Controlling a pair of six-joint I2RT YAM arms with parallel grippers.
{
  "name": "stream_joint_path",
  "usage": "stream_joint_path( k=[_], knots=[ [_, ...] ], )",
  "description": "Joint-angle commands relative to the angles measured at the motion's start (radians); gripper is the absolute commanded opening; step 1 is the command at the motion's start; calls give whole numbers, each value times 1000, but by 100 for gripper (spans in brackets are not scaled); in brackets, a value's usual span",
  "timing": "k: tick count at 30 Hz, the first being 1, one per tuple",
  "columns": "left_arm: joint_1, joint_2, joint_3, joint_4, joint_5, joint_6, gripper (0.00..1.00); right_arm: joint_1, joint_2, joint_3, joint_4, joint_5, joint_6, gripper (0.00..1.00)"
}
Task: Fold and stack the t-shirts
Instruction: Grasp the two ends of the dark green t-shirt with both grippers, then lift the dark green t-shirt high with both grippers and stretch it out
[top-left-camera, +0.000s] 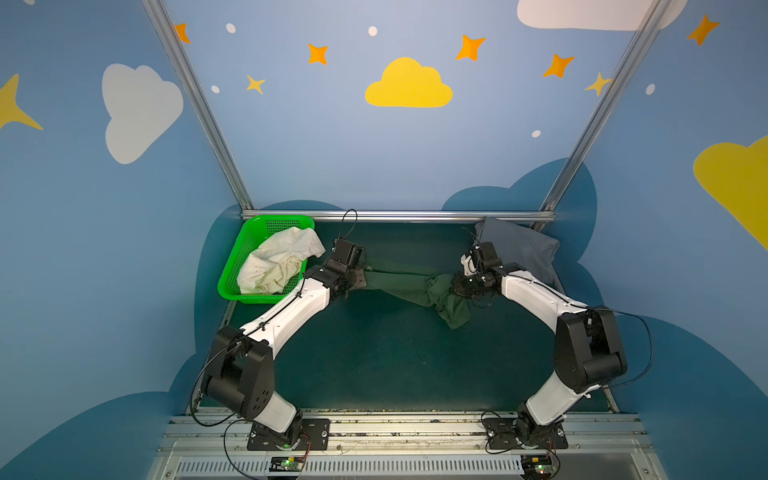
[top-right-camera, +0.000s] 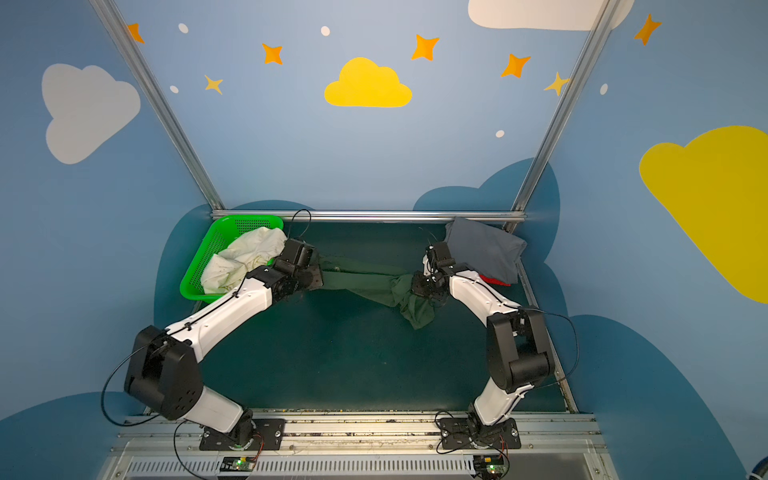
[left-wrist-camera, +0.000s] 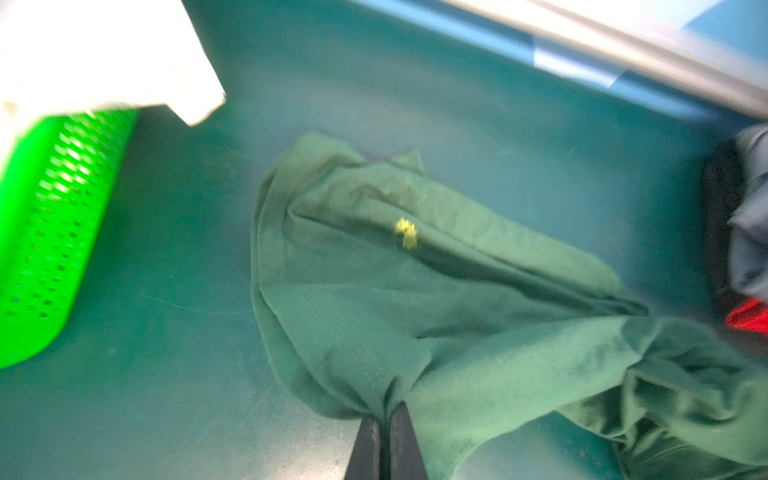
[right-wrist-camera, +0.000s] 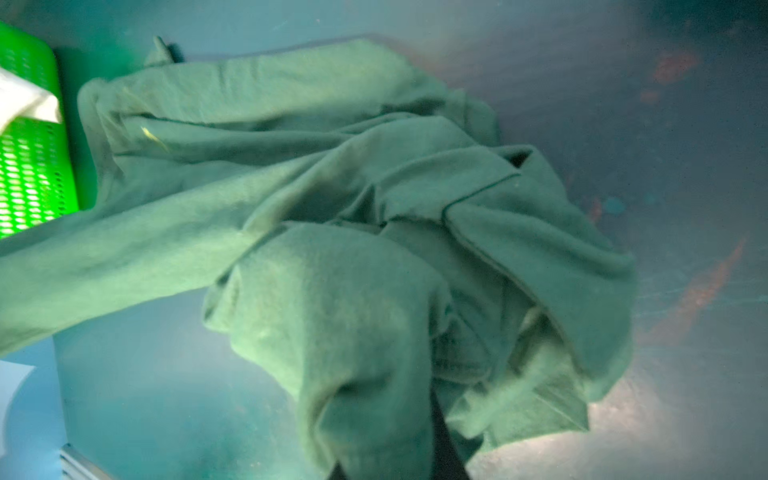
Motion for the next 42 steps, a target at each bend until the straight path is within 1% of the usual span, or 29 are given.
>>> stream_joint_path(
  k=[1, 5, 10, 13, 17, 19, 21, 22, 24, 26, 28, 30, 33, 34, 36, 37, 38, 40, 41, 42],
  knots=[
    [18, -44, -2, -15, -36, -14, 3, 3, 9, 64, -44, 49, -40, 0],
    [31, -83, 4, -29, -43, -12, 3, 5, -11, 110, -88, 52, -66, 0],
    [32, -161, -18, -48, -53, -18, 3, 19, -89, 118, -131, 70, -66, 0],
    [31, -243, -46, -58, -47, -28, 3, 36, -169, 103, -170, 100, -63, 0],
    [33, -373, -80, -23, -55, 3, 3, 55, -285, 104, -217, 157, -60, 0],
    [42, -402, -47, -39, -89, 11, 3, 57, -326, 110, -210, 197, -48, 0],
    [65, -406, 4, -49, -113, 25, 3, 58, -347, 143, -196, 220, -67, 0],
    [84, -397, 29, -43, -108, 33, 3, 58, -346, 165, -181, 235, -86, 0],
    [136, -353, 96, -50, -48, 39, 3, 55, -314, 231, -170, 265, -129, 0],
    [187, -275, 179, -64, 38, 36, 3, 46, -247, 318, -156, 267, -174, 0],
    [208, -189, 251, -59, 69, 41, 3, 31, -161, 403, -153, 265, -204, 0],
    [237, -99, 332, -49, 102, 38, 3, 3, -67, 491, -134, 233, -218, 0],
    [286, 82, 527, -97, 189, 27, 3, -48, 71, 609, -63, 172, -205, 0],
    [295, 140, 599, -111, 211, 25, 3, -66, 127, 673, -68, 147, -195, 0],
    [308, 248, 746, -155, 224, 34, 3, -88, 233, 842, -137, 120, -198, 0],
    [316, 303, 834, -200, 240, 32, 3, -93, 280, 942, -191, 129, -218, 0],
    [324, 352, 938, -274, 271, 25, 3, -95, 311, 1027, -231, 153, -230, 0],
    [332, 413, 1111, -407, 306, 31, 3, -95, 321, 1119, -279, 173, -242, 0],
    [327, 417, 1156, -449, 319, 41, 3, -94, 300, 1129, -286, 172, -246, 0],
    [322, 401, 1157, -462, 323, 54, 3, -90, 268, 1115, -284, 173, -254, 0]
  ],
)
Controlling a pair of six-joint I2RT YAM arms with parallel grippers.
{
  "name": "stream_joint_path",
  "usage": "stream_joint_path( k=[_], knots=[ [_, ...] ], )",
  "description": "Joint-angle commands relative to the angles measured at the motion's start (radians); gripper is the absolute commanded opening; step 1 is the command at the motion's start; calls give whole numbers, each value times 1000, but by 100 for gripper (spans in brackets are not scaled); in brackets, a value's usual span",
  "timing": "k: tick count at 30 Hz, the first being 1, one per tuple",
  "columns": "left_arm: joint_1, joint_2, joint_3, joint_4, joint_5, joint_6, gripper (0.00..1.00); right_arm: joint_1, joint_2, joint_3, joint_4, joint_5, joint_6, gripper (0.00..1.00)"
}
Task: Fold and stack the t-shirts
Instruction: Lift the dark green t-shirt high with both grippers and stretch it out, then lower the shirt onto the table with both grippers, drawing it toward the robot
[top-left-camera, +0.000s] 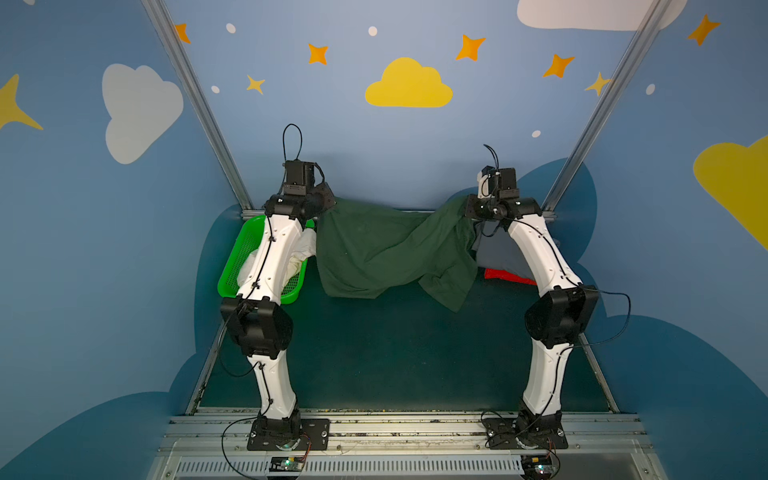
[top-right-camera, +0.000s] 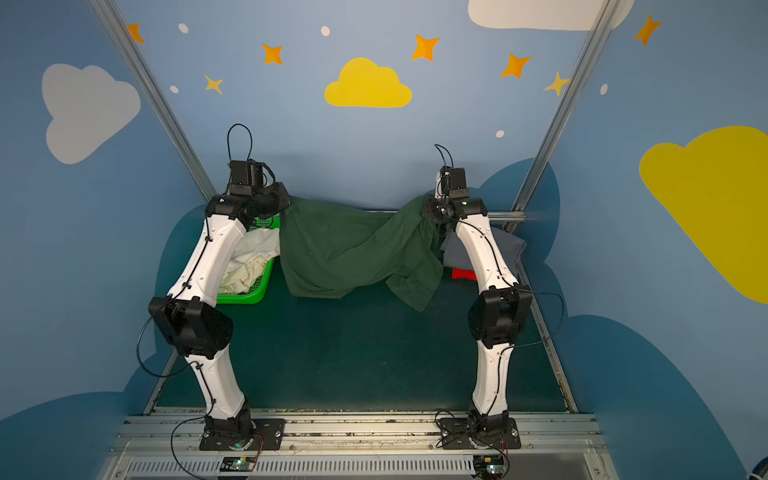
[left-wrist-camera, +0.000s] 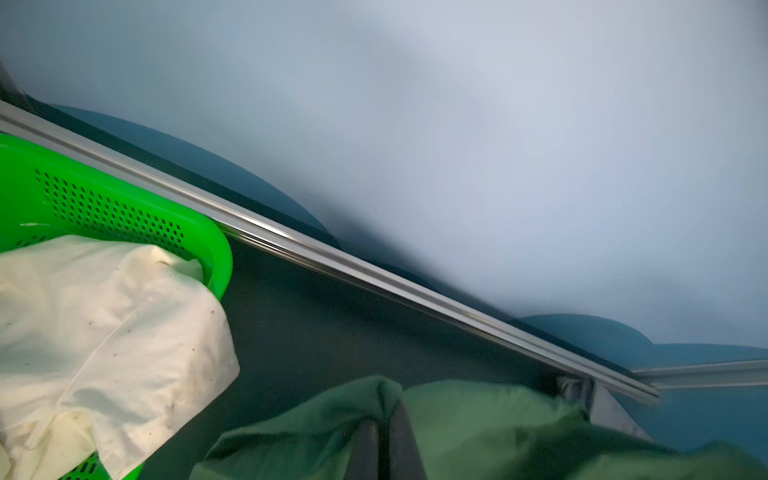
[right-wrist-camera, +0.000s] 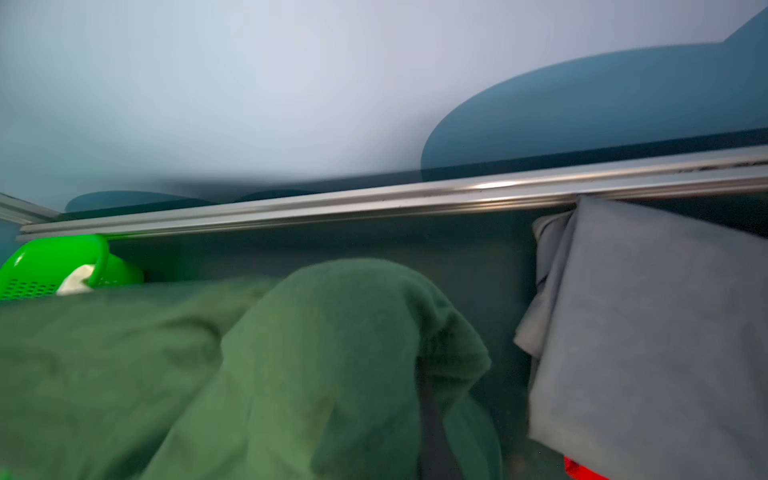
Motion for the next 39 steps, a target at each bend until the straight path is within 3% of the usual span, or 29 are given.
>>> stream_joint_path(
  k=[1, 3, 8, 11, 15, 20, 26, 30, 34, 35, 36, 37, 38, 39],
  knots=[
    [-11, -98, 74, -159, 62, 42, 3, 23, -160, 42, -41, 21, -48, 0],
    [-25, -214, -63, -108, 48, 47, 3, 50, -282, -81, 2, 71, -78, 0],
    [-82, -662, -585, 192, -28, 30, 3, 146, -655, -481, 156, 192, -112, 0],
    [-137, -843, -677, 181, -110, 53, 3, 175, -810, -590, 164, 212, -92, 0],
    [-148, -975, -662, 177, -155, 64, 3, 208, -933, -598, 119, 248, -88, 0],
    [-146, -898, -514, 91, -215, 120, 3, 212, -954, -576, 70, 265, -112, 0],
    [-140, -805, -611, 162, -190, 89, 3, 207, -986, -815, 204, 252, -82, 0],
    [-130, -691, -701, 249, -160, 85, 3, 188, -899, -922, 281, 244, -59, 0],
    [-94, -473, -697, 343, -159, 77, 3, 137, -725, -953, 378, 220, -12, 0],
    [-80, -412, -678, 366, -150, 75, 7, 125, -675, -939, 386, 209, 0, 0],
    [-63, -342, -644, 378, -137, 73, 36, 108, -608, -909, 396, 194, 6, 0],
    [-45, -272, -589, 358, -128, 65, 64, 98, -557, -884, 397, 196, 13, 22],
    [-37, -222, -532, 314, -138, 43, 77, 88, -503, -847, 385, 210, 17, 57],
    [-33, -177, -467, 262, -140, 38, 84, 79, -460, -814, 360, 221, 22, 76]
  ],
)
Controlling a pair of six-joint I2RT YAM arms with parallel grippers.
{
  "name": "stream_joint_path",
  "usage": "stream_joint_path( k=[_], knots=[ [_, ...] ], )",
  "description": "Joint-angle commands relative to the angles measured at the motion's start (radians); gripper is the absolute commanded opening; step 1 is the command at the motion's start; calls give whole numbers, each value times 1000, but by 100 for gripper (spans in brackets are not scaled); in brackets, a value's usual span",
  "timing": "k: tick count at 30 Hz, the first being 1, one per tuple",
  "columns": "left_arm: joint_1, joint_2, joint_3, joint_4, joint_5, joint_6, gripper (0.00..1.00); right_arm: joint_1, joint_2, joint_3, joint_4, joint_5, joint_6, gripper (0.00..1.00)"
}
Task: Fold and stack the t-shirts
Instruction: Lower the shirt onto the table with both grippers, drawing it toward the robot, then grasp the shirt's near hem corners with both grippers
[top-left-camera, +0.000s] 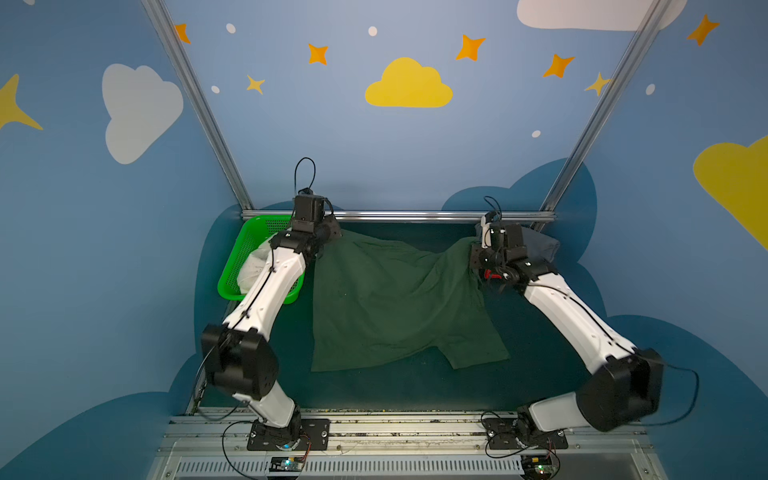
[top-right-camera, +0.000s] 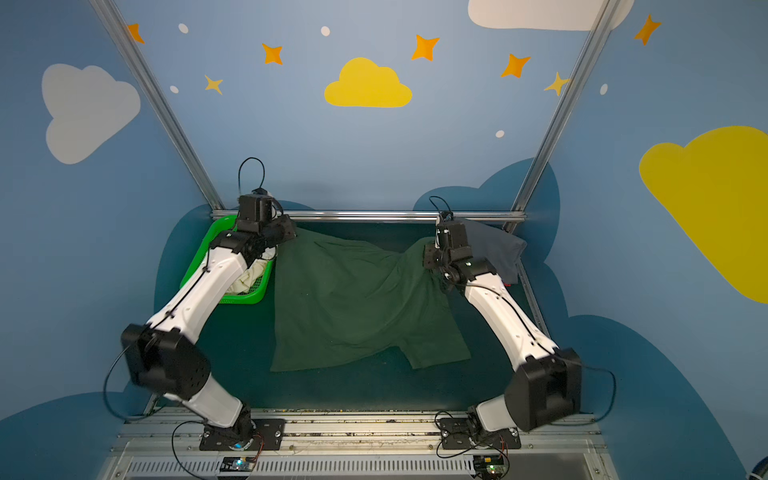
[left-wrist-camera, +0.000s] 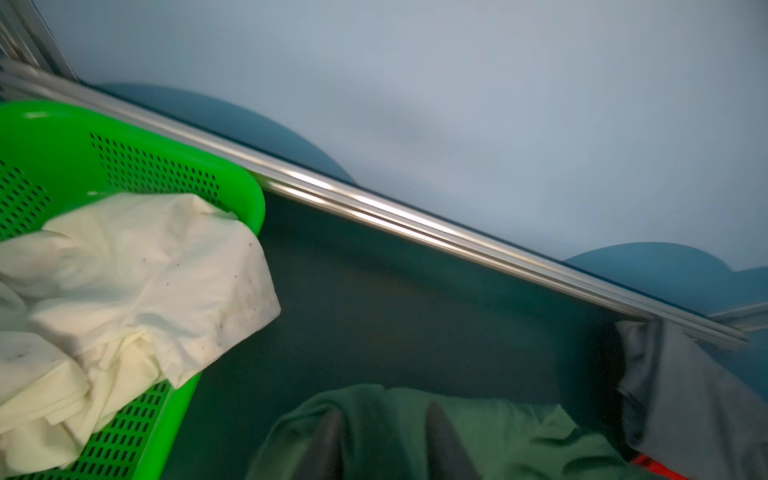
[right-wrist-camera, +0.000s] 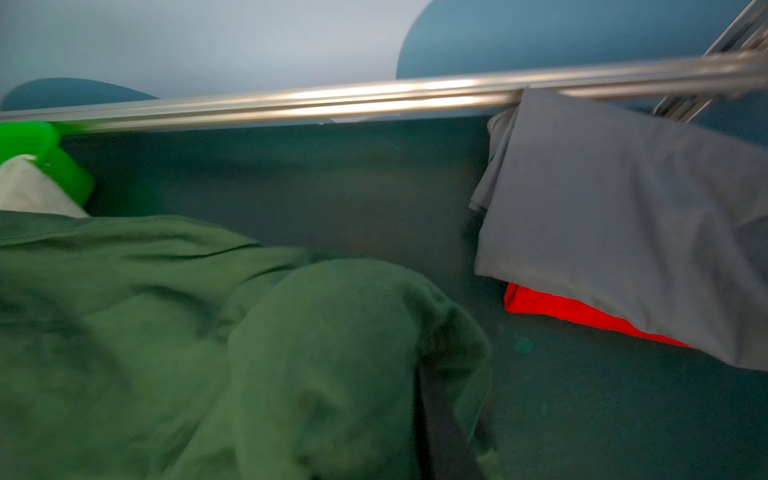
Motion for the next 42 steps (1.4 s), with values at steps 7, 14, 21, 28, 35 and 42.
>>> stream_joint_path(
  k=[7, 14, 21, 28, 35, 42],
  knots=[
    [-26, -80, -58, -10, -54, -9, 100, -44, 21, 86, -99, 65, 72, 91],
    [-106, -354, -514, 11, -99, -73, 100, -50, -162, -155, -304, 15, 218, 90],
    [-182, -409, -819, 24, -46, -165, 100, -72, -249, -414, -327, -48, 320, 90],
    [-219, -406, -944, 37, -40, -225, 100, -83, -195, -521, -285, -47, 354, 89],
    [-237, -350, -1026, 104, -11, -275, 100, -85, -81, -558, -190, -65, 387, 86],
    [-240, -205, -1022, 115, 0, -288, 93, -84, -13, -597, -101, -75, 409, 62]
  ],
)
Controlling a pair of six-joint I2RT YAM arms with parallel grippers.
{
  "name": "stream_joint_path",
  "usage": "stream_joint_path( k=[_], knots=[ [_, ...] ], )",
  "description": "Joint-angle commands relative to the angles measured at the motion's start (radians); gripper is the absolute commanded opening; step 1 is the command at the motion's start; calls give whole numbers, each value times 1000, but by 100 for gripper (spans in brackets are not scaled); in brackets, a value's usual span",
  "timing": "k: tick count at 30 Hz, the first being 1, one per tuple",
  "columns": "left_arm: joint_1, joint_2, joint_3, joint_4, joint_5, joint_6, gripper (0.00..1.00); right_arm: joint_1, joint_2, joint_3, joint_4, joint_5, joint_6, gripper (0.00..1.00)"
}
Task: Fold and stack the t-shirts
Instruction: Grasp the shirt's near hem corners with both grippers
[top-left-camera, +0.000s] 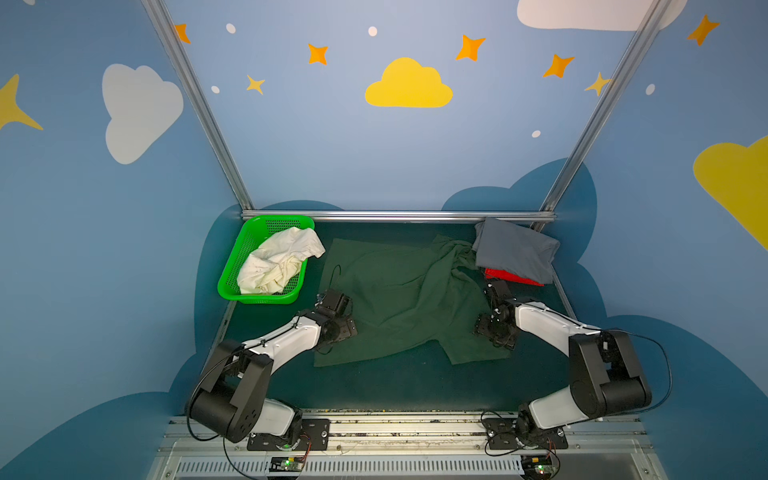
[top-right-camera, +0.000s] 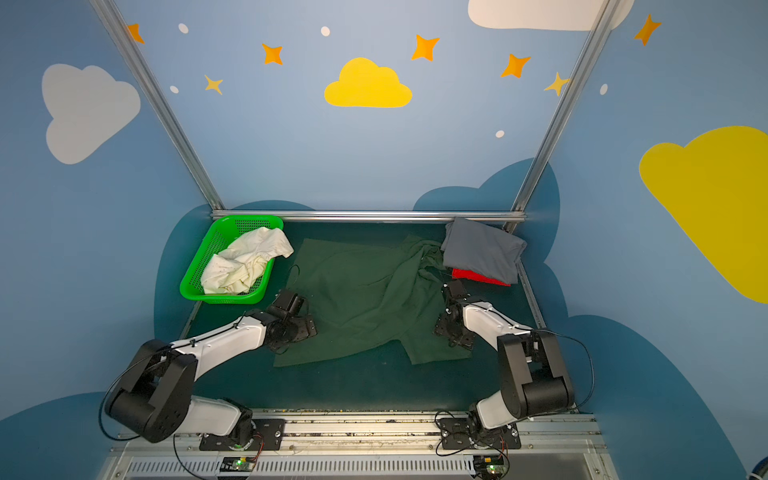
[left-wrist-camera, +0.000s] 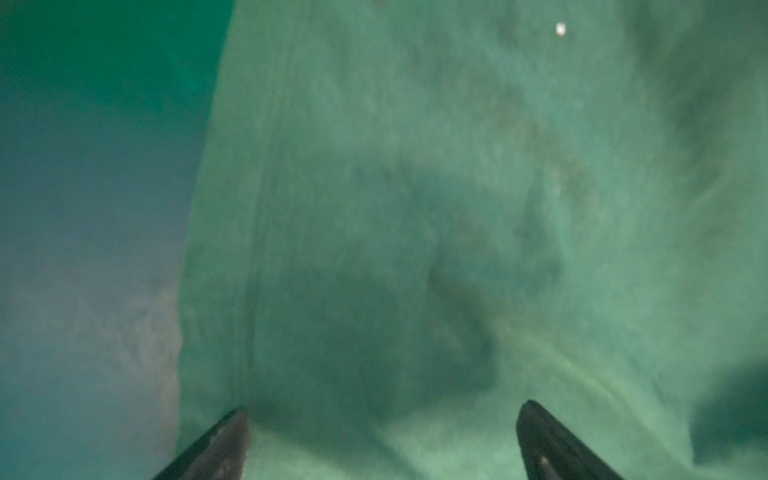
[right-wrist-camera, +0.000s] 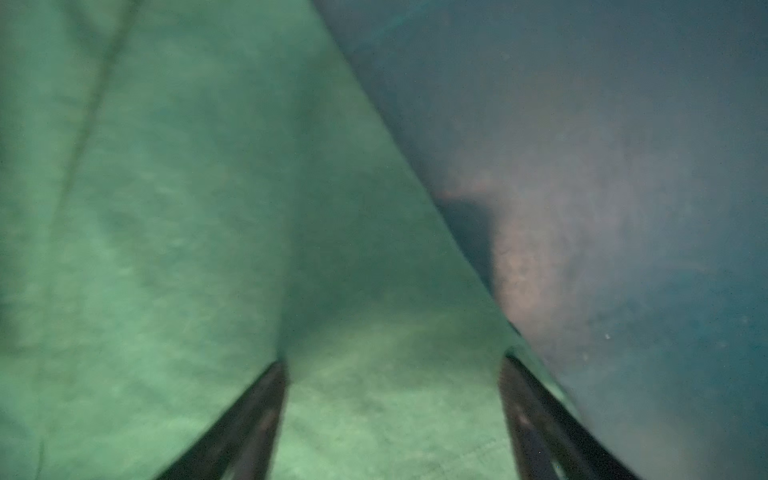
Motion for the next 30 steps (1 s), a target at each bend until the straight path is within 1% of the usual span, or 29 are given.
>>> stream_joint_path(
  k=[1, 2, 3, 6, 8, 9, 10, 11, 13, 14, 18, 21, 26, 30],
  knots=[
    [-3, 106, -42, 26, 64, -21, 91, -2, 19, -38, 88, -31, 27, 60],
    [-2, 124, -42, 31, 69, -25, 86, -2, 17, -40, 87, -31, 27, 56],
    [-4, 136, -42, 34, 70, -27, 77, -2, 17, -38, 87, -31, 24, 48],
    [-5, 165, -42, 40, 72, -35, 55, -1, 21, -40, 96, -27, 16, 30],
    [-8, 183, -39, 43, 75, -38, 45, 0, 22, -41, 105, -27, 5, 18],
    [-7, 192, -37, 43, 77, -38, 40, -2, 23, -40, 108, -27, 1, 10],
    [-7, 198, -33, 41, 78, -38, 36, -2, 24, -40, 108, -25, -1, 3],
    [-7, 205, -25, 35, 78, -35, 30, -2, 27, -38, 107, -26, -3, 0],
    [-6, 211, -13, 19, 77, -32, 15, -1, 29, -32, 100, -30, -11, 0],
    [-7, 209, -8, 10, 72, -33, 4, 0, 27, -30, 96, -34, -15, 0],
    [-7, 183, 7, -20, 54, -40, 3, 10, -14, -21, 52, -20, -23, 0],
    [-6, 118, 13, -47, 56, -42, 3, 28, -95, -14, -17, -6, -21, 0],
    [-6, -72, 10, -116, 21, -42, 3, 105, -314, 41, -216, 108, 13, 0],
    [-6, -218, -9, -161, -18, -38, 3, 136, -471, 56, -303, 107, 33, 0]
  ],
)
